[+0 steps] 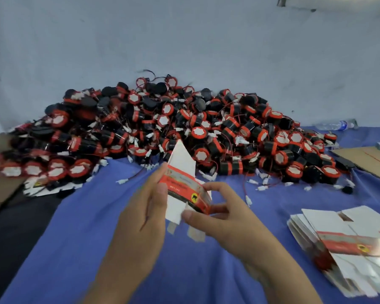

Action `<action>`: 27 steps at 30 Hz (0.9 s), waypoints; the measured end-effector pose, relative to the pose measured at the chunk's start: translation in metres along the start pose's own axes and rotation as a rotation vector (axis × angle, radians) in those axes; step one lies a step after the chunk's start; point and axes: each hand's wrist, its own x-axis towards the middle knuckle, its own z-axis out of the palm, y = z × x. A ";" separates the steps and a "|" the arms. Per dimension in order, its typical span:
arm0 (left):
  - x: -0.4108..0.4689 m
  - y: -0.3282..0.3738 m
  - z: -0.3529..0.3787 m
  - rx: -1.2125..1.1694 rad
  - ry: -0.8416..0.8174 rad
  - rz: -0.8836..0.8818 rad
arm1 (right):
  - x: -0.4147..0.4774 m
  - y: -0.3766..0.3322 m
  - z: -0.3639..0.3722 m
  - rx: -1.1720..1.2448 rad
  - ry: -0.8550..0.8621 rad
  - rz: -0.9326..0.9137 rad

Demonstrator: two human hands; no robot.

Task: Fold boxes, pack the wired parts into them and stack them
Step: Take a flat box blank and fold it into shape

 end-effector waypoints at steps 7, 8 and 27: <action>0.005 -0.019 -0.017 -0.141 -0.138 -0.076 | 0.028 -0.006 0.020 0.328 -0.189 0.089; 0.007 -0.017 -0.020 -0.155 -0.163 -0.064 | 0.031 -0.007 0.021 0.345 -0.196 0.091; 0.035 0.002 -0.051 0.353 -0.542 0.039 | 0.022 -0.035 -0.001 0.289 -0.226 0.302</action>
